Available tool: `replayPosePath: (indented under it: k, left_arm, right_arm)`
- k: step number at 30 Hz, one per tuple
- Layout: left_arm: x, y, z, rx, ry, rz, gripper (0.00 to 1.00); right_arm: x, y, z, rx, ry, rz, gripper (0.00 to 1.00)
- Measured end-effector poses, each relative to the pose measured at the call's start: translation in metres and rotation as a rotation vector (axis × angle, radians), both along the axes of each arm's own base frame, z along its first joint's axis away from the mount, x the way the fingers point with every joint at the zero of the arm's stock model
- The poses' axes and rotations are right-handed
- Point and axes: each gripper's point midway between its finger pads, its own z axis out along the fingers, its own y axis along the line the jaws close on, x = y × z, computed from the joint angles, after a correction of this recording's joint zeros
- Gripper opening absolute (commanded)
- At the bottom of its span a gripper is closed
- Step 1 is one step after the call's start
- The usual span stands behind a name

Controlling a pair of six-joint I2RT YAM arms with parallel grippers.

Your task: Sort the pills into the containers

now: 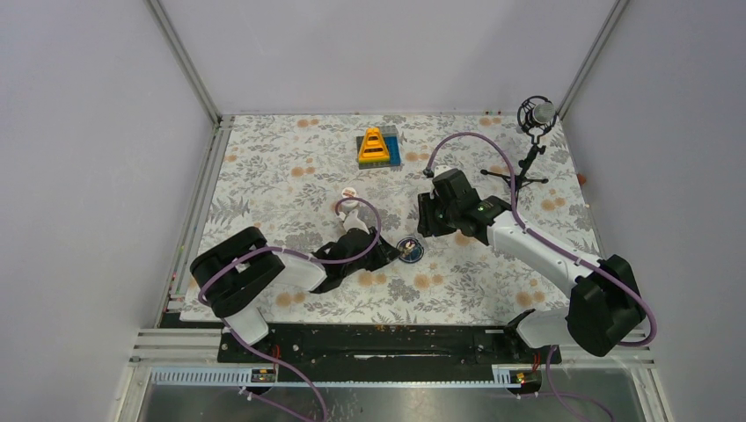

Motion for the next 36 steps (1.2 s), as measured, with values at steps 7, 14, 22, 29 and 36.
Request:
replayPosePath:
  k: [7, 14, 22, 29, 36]
  left_arm:
    - [0.002, -0.001, -0.002, 0.018, 0.009, 0.004, 0.21]
    - [0.002, 0.000, -0.007, 0.032, 0.015, 0.005, 0.16]
    - [0.002, 0.000, -0.007, 0.032, 0.014, 0.008, 0.15]
    - [0.002, 0.000, -0.007, 0.033, 0.013, 0.009, 0.15]
    - [0.003, -0.001, -0.007, 0.028, 0.010, 0.008, 0.09]
  right_arm:
    - [-0.001, 0.003, -0.002, 0.018, 0.001, 0.012, 0.39]
    - [-0.001, 0.006, -0.002, 0.029, 0.004, 0.021, 0.39]
    - [-0.002, 0.006, -0.008, 0.020, 0.017, 0.021, 0.34]
    - [-0.004, 0.006, -0.021, 0.003, 0.051, 0.025, 0.21]
    - [-0.004, 0.009, -0.025, 0.017, 0.057, 0.036, 0.16]
